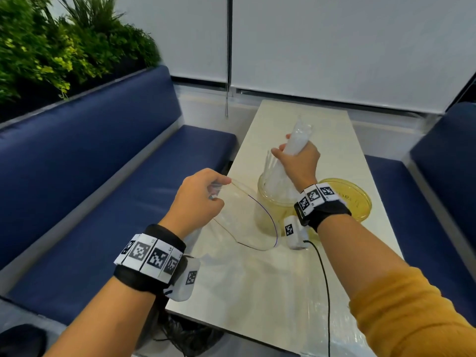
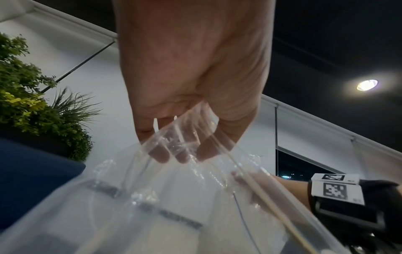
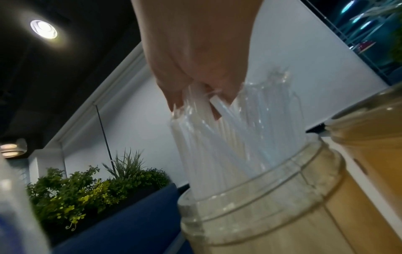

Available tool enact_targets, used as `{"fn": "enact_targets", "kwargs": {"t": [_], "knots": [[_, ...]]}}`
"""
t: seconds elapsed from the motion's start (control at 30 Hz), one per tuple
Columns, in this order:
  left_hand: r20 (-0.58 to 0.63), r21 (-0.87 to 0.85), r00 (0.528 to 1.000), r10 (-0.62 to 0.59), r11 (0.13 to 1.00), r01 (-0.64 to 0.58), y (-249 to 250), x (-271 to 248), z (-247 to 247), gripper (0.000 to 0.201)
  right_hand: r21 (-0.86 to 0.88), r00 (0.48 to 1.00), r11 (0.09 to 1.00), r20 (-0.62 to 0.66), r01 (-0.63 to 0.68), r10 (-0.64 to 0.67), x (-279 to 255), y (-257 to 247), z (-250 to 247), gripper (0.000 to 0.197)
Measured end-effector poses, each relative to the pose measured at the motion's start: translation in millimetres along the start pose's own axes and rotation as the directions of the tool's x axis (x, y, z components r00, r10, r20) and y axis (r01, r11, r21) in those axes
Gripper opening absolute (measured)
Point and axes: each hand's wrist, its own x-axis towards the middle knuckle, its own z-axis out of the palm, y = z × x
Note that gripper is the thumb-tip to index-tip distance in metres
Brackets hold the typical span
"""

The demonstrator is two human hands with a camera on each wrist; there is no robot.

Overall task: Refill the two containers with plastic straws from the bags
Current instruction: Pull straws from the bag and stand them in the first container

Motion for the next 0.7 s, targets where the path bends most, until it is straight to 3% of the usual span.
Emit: {"fn": "enact_targets", "kwargs": {"t": [0.07,0.13,0.17,0.27,0.3,0.37,0.43,0.5,0.6,0.67,0.7], "knots": [[0.002,-0.005,1.000,0.009,1.000,-0.009,-0.5,0.8,-1.5,0.043,0.021,0.993,0.996,-0.073,0.092,-0.090,4.6,-1.0,-4.2,0.074],[0.002,-0.006,1.000,0.017,1.000,-0.017,-1.1,1.8,-2.5,0.043,0.036,0.973,0.979,-0.127,0.200,-0.194,11.1,-7.6,-6.7,0.086],[0.005,-0.008,1.000,0.015,1.000,-0.015,-1.2,2.4,-3.1,0.043,0.036,0.959,0.969,-0.155,0.245,-0.237,15.7,-11.6,-7.8,0.080],[0.011,-0.011,1.000,0.009,1.000,-0.009,-0.1,3.8,-4.5,0.041,-0.136,0.915,0.924,-0.145,0.359,-0.377,28.4,-22.1,-10.5,0.031],[0.012,-0.008,1.000,0.014,1.000,-0.014,0.6,4.2,-4.9,0.041,-0.252,0.898,0.880,-0.078,0.402,-0.432,29.3,-20.9,-10.2,0.025],[0.013,-0.003,1.000,0.021,1.000,-0.021,2.3,4.8,-5.6,0.042,-0.498,0.873,0.727,0.153,0.472,-0.462,23.2,-7.9,-7.9,0.033],[0.014,0.002,1.000,0.021,1.000,-0.021,3.2,5.0,-6.3,0.042,-0.655,0.856,0.551,0.390,0.517,-0.339,7.6,7.2,-5.4,0.048],[0.014,0.002,1.000,0.015,1.000,-0.015,3.1,4.3,-7.2,0.043,-0.728,0.866,0.471,0.437,0.498,-0.242,-2.5,14.1,-5.7,0.057],[0.012,-0.010,1.000,0.002,1.000,-0.002,2.6,3.4,-8.1,0.042,-0.693,0.900,0.577,0.295,0.432,-0.320,-1.6,-3.9,-5.0,0.045],[0.013,-0.012,1.000,0.005,1.000,-0.004,2.6,3.8,-8.3,0.043,-0.543,0.840,0.651,0.233,0.531,-0.491,-1.4,-17.1,2.8,0.036],[0.013,-0.010,1.000,0.005,1.000,-0.005,2.5,3.8,-8.4,0.043,-0.502,0.791,0.621,0.269,0.602,-0.549,-2.4,-19.9,8.6,0.035]]}}
